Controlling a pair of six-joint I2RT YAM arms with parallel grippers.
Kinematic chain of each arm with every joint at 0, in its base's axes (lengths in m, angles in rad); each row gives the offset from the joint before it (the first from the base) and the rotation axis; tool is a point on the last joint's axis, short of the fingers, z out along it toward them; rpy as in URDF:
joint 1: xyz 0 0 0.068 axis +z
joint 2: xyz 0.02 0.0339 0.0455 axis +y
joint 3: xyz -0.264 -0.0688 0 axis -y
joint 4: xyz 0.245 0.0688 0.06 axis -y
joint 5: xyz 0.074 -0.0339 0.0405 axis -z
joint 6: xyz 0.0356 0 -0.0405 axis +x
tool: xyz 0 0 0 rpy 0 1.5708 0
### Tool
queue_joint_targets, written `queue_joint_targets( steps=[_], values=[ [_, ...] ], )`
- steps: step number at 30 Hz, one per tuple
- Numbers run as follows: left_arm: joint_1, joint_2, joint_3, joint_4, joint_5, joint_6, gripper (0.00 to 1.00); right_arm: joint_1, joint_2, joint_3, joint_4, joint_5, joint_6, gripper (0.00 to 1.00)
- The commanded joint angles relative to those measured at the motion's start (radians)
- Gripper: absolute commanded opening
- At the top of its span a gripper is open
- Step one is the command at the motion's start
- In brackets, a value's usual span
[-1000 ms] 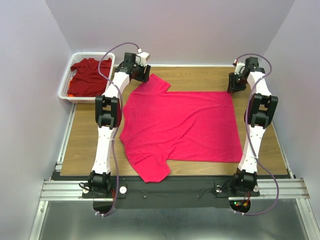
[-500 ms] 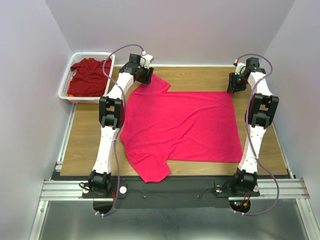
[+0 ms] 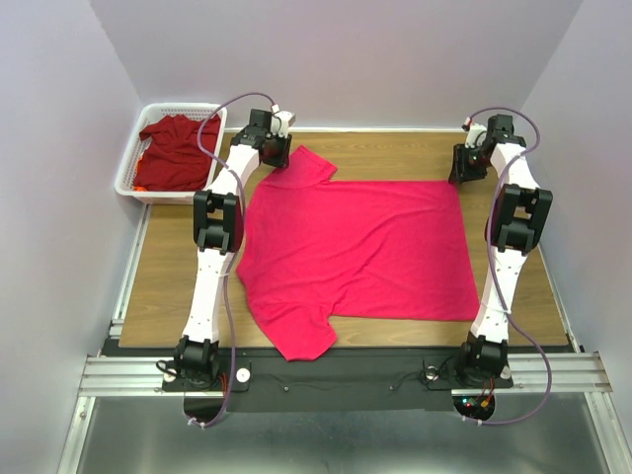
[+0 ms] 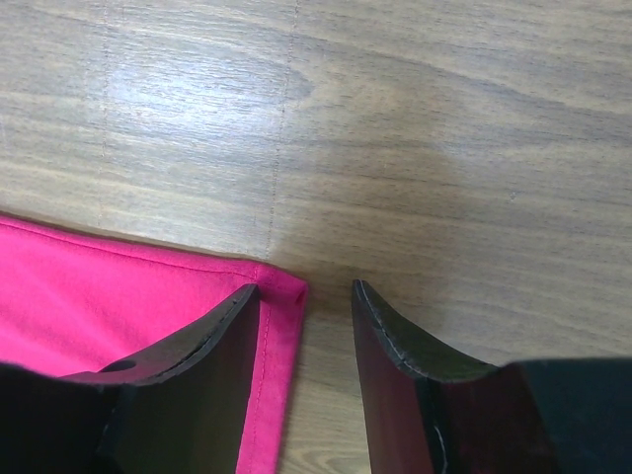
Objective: Fold and stack the t-shirts
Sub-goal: Fold the tshirt
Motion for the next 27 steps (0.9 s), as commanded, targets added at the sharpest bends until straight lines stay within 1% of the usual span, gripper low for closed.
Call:
queue_joint_targets(
  steps=[1, 4, 12, 15, 18, 19, 21, 23, 24, 27],
  values=[
    [0.005, -0.027, -0.006, -0.010, 0.021, -0.007, 0.35, 0.007, 0.036, -0.025, -0.018, -0.042, 0.003, 0.48],
    [0.005, -0.025, 0.003, -0.008, 0.024, -0.005, 0.29, 0.007, 0.040, -0.007, -0.018, -0.051, 0.004, 0.47],
    [0.007, -0.027, 0.000, -0.010, 0.030, -0.002, 0.25, 0.010, 0.050, -0.005, -0.018, -0.129, 0.010, 0.47],
    [0.007, -0.030, -0.005, -0.010, 0.036, 0.000, 0.21, 0.019, 0.061, -0.002, -0.019, -0.132, 0.009, 0.47],
    [0.007, -0.030, -0.006, -0.010, 0.036, 0.001, 0.16, 0.030, 0.064, -0.001, -0.019, -0.123, 0.000, 0.44],
    [0.007, -0.031, -0.005, -0.010, 0.036, 0.003, 0.12, 0.029, 0.064, 0.001, -0.021, -0.121, 0.000, 0.40],
    [0.007, -0.036, -0.008, -0.007, 0.035, 0.010, 0.08, 0.030, 0.061, -0.004, -0.019, -0.118, -0.007, 0.35],
    [0.010, -0.048, -0.017, 0.002, 0.027, 0.016, 0.01, 0.030, 0.061, -0.001, -0.019, -0.120, -0.007, 0.26],
    [0.013, -0.054, -0.026, 0.010, 0.026, 0.016, 0.00, 0.030, 0.060, 0.001, -0.021, -0.123, -0.008, 0.23],
    [0.022, -0.074, -0.043, 0.028, 0.035, 0.019, 0.00, 0.030, 0.058, 0.019, -0.019, -0.131, -0.002, 0.10]
  ],
)
